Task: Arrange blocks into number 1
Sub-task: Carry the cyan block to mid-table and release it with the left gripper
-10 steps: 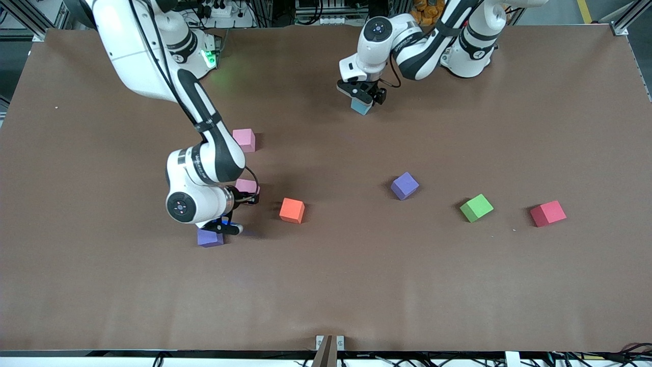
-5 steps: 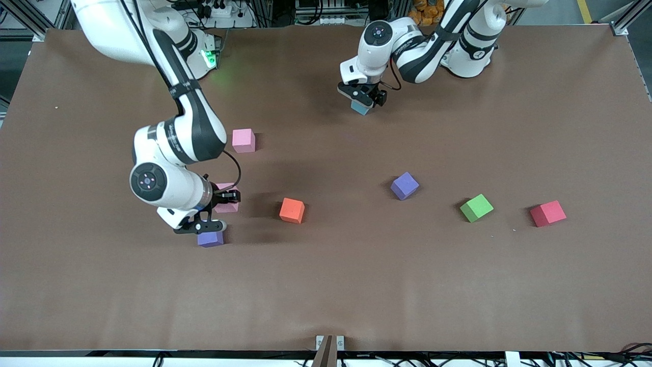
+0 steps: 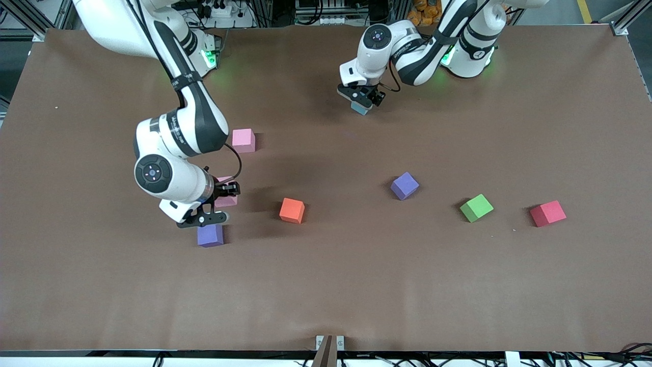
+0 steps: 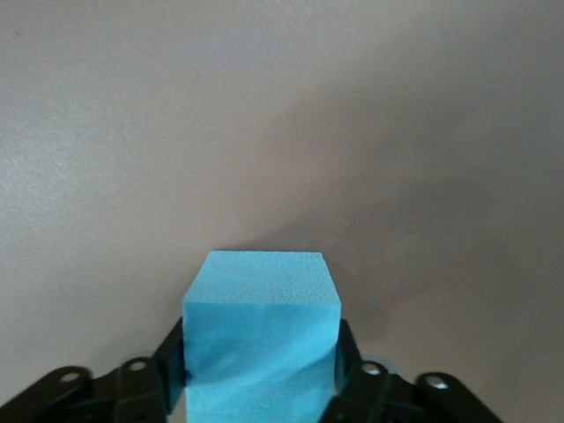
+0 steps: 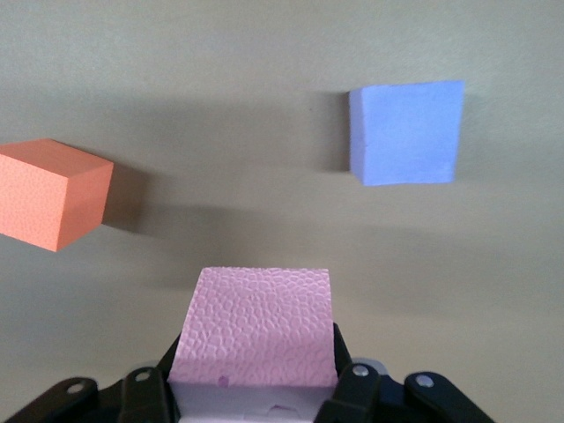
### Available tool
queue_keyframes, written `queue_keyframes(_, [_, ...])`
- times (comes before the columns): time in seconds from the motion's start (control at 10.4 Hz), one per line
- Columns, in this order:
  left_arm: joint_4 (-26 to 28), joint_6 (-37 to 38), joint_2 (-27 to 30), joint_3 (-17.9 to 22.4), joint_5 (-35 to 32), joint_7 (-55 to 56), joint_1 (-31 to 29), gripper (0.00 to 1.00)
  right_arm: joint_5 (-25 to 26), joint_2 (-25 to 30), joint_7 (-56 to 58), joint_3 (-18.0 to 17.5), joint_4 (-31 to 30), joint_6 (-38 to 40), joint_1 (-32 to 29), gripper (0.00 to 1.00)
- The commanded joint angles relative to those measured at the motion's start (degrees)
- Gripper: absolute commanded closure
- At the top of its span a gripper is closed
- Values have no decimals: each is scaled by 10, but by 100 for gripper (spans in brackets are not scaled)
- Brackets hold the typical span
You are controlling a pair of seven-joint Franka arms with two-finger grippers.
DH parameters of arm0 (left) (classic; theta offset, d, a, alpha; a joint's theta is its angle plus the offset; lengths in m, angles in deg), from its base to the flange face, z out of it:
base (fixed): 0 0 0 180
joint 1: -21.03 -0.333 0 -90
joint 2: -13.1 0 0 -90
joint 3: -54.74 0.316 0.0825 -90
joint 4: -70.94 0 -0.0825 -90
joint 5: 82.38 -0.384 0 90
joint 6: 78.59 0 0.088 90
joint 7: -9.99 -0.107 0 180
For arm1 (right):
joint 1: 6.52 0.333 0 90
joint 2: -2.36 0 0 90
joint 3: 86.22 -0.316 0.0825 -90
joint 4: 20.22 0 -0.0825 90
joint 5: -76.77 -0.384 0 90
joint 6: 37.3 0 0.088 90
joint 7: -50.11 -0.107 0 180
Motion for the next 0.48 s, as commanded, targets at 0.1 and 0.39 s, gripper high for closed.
queue_keyframes(0.1, [-48, 4, -27, 15, -16, 177, 37, 100, 13, 60, -5, 8, -60, 14, 11, 42])
queue_keyframes(0.39, [-84, 47, -46, 19, -16, 266, 56, 100, 11, 87, -8, 7, -81, 32, 33, 42])
